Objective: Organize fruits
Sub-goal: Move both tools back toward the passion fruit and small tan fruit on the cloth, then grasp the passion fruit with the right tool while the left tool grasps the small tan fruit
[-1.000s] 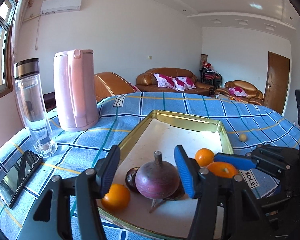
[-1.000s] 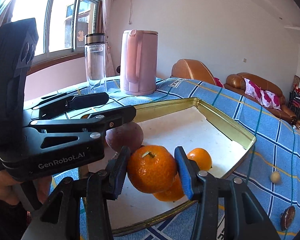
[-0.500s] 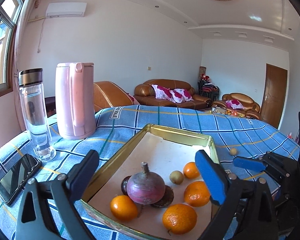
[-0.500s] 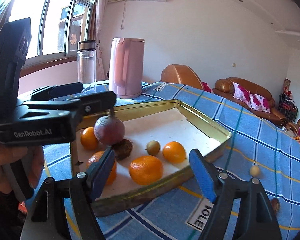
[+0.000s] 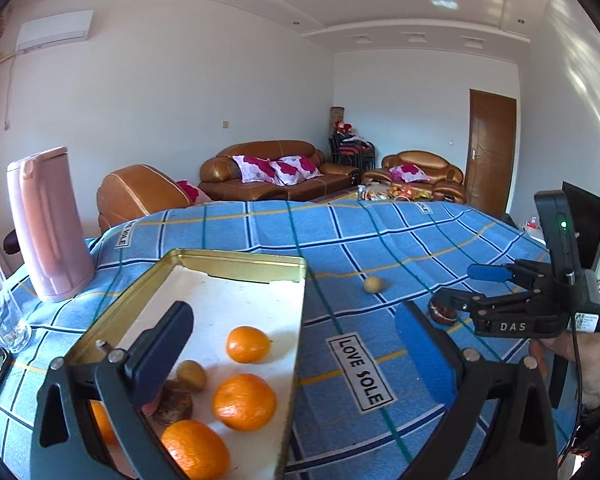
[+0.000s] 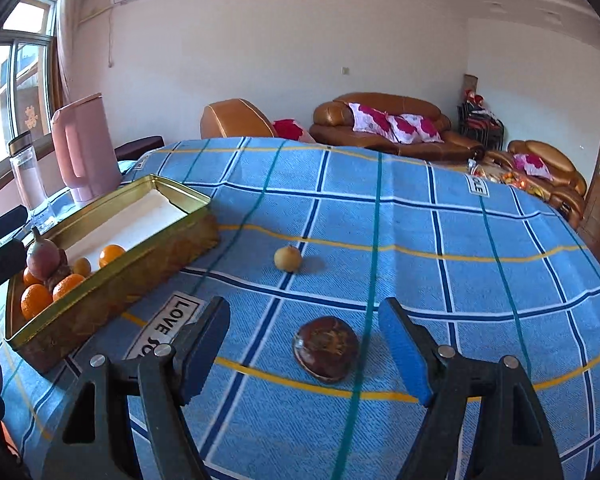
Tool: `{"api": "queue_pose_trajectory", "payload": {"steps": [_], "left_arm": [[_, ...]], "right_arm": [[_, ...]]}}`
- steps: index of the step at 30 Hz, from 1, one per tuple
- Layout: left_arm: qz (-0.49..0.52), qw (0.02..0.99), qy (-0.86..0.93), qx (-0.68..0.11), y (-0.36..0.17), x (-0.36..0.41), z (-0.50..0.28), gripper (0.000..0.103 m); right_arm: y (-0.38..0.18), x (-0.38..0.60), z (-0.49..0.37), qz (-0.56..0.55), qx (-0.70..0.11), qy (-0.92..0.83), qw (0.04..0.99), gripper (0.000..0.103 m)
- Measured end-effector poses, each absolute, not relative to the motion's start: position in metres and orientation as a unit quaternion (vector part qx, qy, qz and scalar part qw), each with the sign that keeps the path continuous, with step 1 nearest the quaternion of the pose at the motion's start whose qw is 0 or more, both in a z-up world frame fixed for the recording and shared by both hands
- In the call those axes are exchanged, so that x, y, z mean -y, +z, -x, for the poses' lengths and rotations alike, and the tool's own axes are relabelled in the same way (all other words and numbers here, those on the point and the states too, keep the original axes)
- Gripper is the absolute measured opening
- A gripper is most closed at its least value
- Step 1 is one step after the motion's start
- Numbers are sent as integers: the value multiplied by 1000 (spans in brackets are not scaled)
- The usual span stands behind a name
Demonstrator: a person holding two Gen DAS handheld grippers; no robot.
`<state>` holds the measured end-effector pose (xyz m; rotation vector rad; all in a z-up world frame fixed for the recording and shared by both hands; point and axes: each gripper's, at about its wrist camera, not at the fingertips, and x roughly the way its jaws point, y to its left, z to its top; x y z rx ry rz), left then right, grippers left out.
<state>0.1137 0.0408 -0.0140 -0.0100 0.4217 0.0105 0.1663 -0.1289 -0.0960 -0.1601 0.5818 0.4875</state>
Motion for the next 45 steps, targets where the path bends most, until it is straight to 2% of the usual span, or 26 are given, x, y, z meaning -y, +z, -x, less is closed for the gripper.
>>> {"api": "queue_pose_trajectory", "payload": {"steps": [8,11,12,15,25,28,33,35,38,45], "left_arm": [[-6,971,-13,-239,-9,-13,-139,103],[-17,971,-10,-239,-6,-7,-147,103],[-20,971,-11,-239,-5,-5,-150,103],[-26,970,-12,-242,-2,0,-158,103],[-50,958,-12,-281,-22,28,-208,102],[-58,953,-9,-298,-34,37,-229,97],[-67,940,-15,-334,-53,50,-265,82],[-68,934,-18,-350,-61,54,-277,69],[-53,924,-31,-377,-72,55,-296,53],[-16,912,-30,-410,-83,49,-321,53]], "right_arm": [[-119,131,-188,76,-340,247,904,76],[-122,126,-193,85,-350,255,897,65],[-126,123,-195,94,-362,255,892,58],[-132,120,-201,97,-379,259,883,48],[-114,148,-203,81,-338,210,914,48],[-110,162,-214,75,-331,174,925,48],[-110,179,-227,59,-330,146,931,48],[-108,181,-226,61,-322,138,935,48],[-106,184,-226,54,-319,144,935,48],[-106,182,-226,55,-318,152,934,48]]}}
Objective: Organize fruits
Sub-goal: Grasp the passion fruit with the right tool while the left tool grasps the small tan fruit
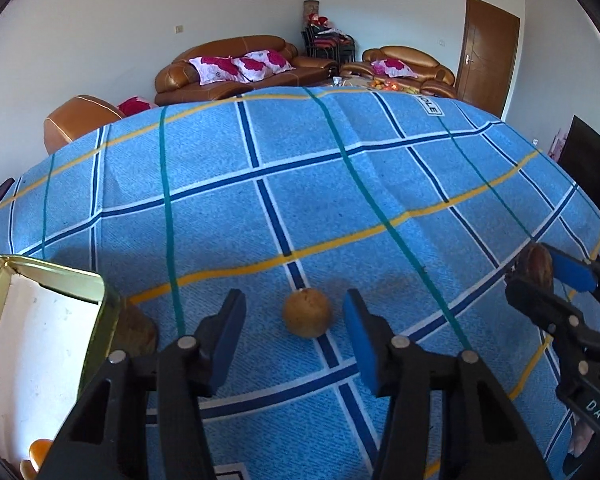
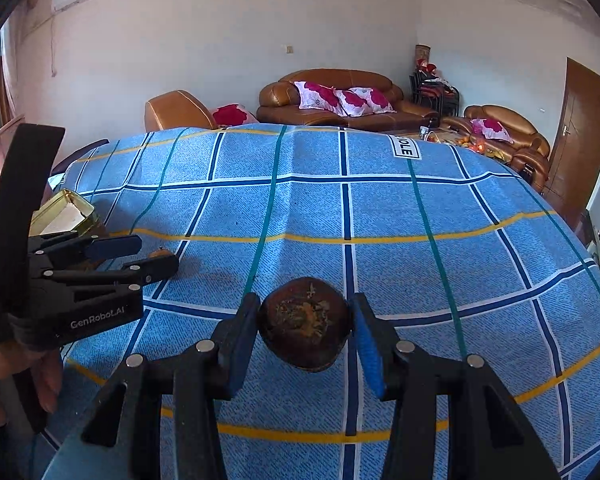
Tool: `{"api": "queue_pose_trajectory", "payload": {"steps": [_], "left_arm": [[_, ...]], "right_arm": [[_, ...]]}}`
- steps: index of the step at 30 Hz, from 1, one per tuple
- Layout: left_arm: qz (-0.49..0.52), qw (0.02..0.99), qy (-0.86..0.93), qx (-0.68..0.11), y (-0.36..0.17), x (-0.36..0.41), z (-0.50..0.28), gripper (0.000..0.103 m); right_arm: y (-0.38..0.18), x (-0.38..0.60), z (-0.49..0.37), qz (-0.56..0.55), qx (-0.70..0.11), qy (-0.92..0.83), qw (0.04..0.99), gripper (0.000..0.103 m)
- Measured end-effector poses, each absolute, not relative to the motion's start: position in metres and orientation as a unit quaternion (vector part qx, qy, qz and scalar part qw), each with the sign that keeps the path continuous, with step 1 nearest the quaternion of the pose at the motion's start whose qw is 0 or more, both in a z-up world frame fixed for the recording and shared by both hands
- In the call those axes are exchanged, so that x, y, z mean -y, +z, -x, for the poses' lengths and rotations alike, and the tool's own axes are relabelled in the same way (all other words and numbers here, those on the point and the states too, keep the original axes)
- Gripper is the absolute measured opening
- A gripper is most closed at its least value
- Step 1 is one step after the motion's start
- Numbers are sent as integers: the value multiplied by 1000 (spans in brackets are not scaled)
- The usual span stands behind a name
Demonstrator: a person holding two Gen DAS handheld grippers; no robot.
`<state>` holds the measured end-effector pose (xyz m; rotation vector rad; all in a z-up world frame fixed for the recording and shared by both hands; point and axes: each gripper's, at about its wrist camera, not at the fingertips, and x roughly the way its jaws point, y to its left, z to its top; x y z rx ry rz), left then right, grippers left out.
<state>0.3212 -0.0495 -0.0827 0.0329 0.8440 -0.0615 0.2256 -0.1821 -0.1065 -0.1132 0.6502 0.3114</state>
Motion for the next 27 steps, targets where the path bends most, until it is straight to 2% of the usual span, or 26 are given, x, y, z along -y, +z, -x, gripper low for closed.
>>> {"api": "queue_pose_trajectory", "payload": {"steps": [7,9,10,11,12,27], "left_arm": [[-17,899,-46,-435,-91,54,-328,53],[-10,899,-53,-435,-91,52,-328,50],[-9,899,-58,-434,-89,51,-329,43],[-12,899,-62,-433,-89,52,-327,31],[-16,899,-66,-432,-88,54,-325,27],[1,920,-91,-381,-69,44,-288,27]], "right_arm": [[-107,179,-225,64,-317,153,934,48],[-107,178,-224,67,-317,153,934,48],[-107,178,-225,66,-317,153,933,48],[-107,179,-225,65,-317,154,934,48],[-107,179,-225,62,-316,155,934,48],[-99,180,-213,62,-282,175,941,48]]}}
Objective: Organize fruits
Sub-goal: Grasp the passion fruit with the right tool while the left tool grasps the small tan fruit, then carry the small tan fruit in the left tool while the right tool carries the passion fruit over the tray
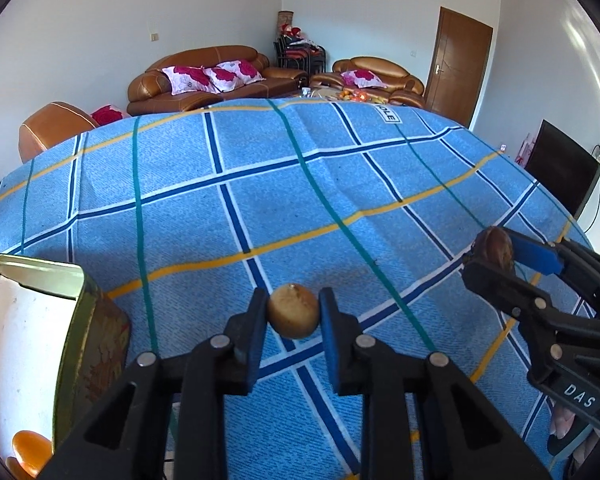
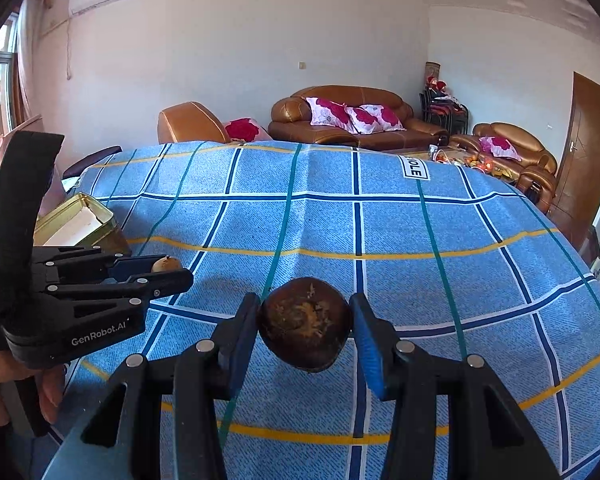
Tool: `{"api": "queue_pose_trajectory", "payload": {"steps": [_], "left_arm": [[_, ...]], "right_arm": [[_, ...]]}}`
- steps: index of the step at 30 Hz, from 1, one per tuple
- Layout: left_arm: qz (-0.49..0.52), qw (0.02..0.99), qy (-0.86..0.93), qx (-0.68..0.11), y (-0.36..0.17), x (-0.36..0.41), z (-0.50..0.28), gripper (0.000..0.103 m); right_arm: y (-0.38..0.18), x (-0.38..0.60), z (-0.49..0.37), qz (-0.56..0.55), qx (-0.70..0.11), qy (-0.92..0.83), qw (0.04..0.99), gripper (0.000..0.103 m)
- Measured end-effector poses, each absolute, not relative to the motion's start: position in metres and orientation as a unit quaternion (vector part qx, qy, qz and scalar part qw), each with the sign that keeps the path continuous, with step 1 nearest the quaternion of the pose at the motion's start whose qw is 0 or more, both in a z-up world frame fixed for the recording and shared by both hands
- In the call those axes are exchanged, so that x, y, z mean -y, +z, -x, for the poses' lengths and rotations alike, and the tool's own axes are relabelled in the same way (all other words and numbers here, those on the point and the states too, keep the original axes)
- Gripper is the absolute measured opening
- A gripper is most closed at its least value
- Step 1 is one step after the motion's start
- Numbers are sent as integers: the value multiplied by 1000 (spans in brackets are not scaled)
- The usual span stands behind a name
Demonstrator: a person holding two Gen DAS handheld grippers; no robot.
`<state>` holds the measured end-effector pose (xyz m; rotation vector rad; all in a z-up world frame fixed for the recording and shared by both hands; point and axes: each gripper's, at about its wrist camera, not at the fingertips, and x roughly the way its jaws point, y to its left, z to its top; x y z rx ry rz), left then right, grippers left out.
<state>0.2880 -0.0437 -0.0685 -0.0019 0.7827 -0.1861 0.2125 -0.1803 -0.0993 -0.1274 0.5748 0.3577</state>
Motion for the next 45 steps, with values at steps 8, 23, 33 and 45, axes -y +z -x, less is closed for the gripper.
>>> {"api": "queue_pose_trajectory", "payload": {"steps": [8,23,33,45], "left_arm": [[-4,932,-97,-349,-59,48,-274,27],[-36,949,-100,-296,-48,62,-253,27],[-37,961,-95,-258,-41,62,-241,27],[-36,967,-96,-231,-38,60,-232,27]], "right_arm": [[-95,180,-206,63,-263,184,945,48],[-89,182,-194,66,-224,191,953,48],[-87,183,-187,67,-204,190,958,48],[-84,182,-178,75,-181,188,962,48]]}}
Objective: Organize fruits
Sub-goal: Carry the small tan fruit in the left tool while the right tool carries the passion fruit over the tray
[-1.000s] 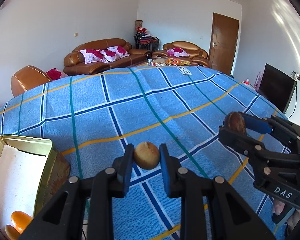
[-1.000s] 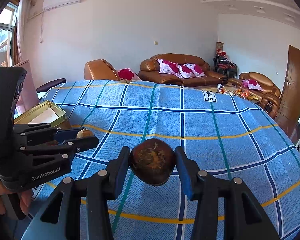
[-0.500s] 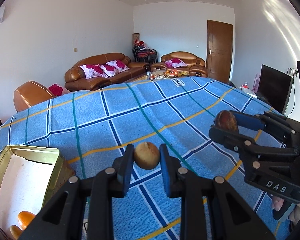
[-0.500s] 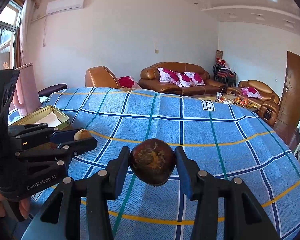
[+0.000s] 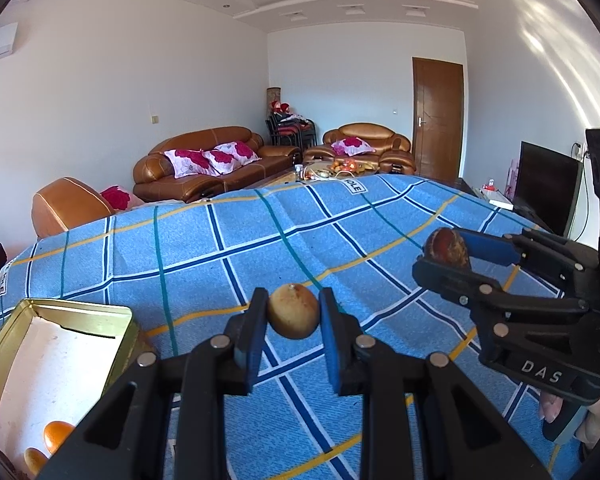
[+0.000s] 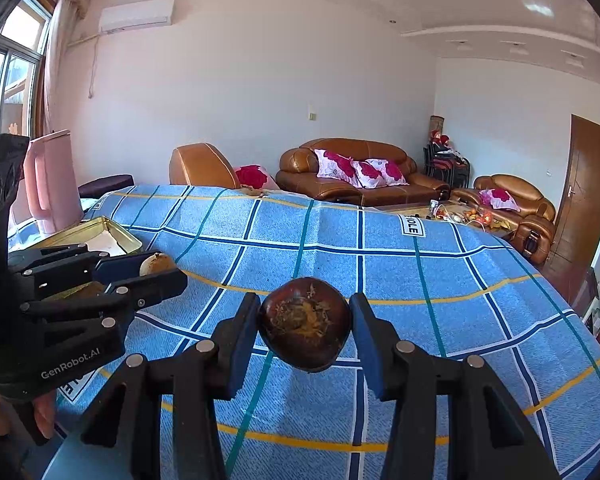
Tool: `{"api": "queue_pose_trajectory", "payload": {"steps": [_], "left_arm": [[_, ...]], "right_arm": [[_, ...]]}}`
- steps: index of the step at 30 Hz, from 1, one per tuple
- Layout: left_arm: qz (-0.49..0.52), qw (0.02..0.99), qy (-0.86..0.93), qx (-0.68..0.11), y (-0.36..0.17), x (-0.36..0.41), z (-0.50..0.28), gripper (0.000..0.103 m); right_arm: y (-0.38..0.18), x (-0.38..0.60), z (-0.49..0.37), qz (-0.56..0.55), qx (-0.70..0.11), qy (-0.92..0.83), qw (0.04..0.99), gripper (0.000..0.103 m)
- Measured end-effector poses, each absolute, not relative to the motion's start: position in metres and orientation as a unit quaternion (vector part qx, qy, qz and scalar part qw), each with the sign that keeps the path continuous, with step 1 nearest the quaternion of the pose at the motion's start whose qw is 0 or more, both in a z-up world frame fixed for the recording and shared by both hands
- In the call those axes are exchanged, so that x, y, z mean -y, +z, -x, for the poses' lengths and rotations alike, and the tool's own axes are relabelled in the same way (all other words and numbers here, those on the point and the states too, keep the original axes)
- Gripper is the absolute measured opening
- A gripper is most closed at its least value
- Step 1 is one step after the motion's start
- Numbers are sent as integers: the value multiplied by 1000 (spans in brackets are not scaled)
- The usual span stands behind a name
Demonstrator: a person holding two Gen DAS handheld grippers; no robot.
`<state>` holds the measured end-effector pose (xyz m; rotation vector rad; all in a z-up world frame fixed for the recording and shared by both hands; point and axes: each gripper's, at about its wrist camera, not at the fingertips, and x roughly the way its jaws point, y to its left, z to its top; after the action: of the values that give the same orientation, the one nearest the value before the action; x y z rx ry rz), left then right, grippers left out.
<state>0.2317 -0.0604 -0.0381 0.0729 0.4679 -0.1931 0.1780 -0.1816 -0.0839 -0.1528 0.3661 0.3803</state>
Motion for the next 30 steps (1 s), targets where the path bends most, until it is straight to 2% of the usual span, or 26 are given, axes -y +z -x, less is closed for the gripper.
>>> {"api": "queue_pose_trajectory", "payload": {"steps": [17,30], "left_arm": [[-48,978,-74,-191,-34,64,-202,27],[-34,978,-68,-194,-33,58,-195,27]], "right_arm": [[-81,176,-163,88,-138,177,970,48],[-80,172,-153,93,-120,181,972,48]]}}
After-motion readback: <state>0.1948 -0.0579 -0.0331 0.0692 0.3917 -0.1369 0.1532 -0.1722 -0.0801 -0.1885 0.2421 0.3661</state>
